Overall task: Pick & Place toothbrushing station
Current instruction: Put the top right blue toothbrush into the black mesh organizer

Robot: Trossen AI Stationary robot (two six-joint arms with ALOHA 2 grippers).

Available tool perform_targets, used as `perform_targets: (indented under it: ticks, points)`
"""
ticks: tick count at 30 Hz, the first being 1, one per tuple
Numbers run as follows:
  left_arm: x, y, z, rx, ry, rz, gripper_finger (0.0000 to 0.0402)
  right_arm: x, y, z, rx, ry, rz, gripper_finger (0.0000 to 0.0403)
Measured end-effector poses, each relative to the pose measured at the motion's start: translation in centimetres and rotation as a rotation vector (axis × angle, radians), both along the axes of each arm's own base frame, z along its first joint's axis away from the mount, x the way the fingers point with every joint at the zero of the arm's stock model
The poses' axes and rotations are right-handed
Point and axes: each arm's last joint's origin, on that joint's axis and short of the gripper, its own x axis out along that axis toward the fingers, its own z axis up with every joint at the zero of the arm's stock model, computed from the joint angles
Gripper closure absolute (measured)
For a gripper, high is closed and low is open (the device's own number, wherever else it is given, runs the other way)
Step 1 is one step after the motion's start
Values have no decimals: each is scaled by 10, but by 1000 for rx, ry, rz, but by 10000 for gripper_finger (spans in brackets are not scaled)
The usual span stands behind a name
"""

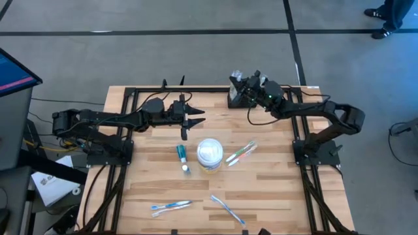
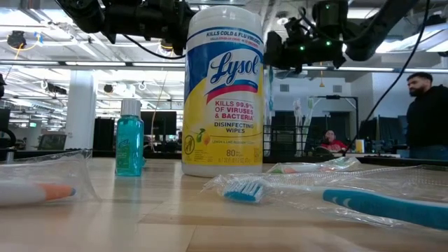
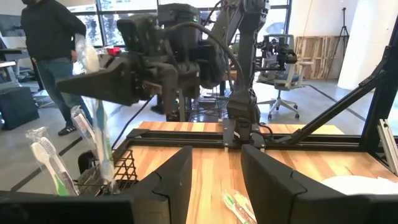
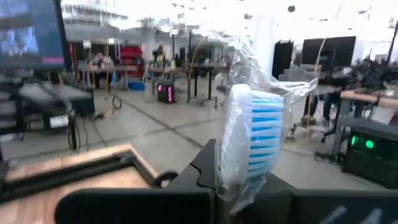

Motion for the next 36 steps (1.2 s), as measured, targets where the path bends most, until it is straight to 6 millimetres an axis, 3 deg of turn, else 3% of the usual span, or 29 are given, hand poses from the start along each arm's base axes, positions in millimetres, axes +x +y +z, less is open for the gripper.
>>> perform_targets:
  ticks: [9,18,26,36]
  points:
    - [0,0,0,19,2,0,274,4,-20,-30,18,0,-24,403]
    - [0,0,0,19,2,0,274,1,-35,-42,53,-14,-50,403]
    - [0,0,0,19,2,0,275,0,-42,-50,83,-15,-41,403]
    - [0,0,0,19,2,-1,275,7,-50,-80,146,-34,-22,403]
